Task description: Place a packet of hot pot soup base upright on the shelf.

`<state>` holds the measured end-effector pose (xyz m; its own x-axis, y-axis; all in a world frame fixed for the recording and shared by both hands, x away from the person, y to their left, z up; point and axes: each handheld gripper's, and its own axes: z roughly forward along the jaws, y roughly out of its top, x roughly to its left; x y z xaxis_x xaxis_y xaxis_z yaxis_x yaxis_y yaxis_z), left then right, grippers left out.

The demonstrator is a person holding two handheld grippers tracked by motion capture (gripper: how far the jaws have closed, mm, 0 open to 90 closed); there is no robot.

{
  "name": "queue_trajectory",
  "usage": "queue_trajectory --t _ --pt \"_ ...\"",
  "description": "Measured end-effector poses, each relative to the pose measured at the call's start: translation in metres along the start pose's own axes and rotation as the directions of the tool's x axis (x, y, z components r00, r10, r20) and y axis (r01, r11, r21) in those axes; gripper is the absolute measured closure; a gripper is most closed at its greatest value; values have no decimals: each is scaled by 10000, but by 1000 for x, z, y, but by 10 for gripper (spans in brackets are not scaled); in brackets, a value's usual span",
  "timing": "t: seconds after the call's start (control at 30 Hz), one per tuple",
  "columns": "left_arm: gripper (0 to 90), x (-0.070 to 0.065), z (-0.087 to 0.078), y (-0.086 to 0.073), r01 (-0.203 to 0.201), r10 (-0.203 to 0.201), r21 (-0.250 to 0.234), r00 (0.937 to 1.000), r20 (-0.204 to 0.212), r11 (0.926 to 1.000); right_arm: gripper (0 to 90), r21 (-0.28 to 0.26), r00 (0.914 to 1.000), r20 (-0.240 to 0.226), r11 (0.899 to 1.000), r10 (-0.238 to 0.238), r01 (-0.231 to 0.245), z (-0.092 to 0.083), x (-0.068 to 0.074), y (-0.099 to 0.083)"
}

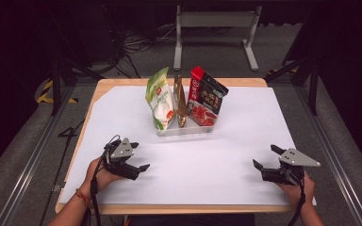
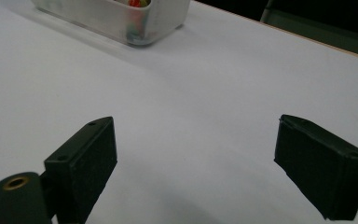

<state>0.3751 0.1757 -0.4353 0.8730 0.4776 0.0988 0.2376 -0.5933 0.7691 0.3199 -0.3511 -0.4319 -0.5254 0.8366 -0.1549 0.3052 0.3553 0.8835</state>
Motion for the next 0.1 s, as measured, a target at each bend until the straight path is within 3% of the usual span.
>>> queue_trajectory --t 0.1 --pt "128 1 1 0 43 -43 21 10000 9 10000 133 -63 9998 -29 9998 189 -189 0 -2 -1"
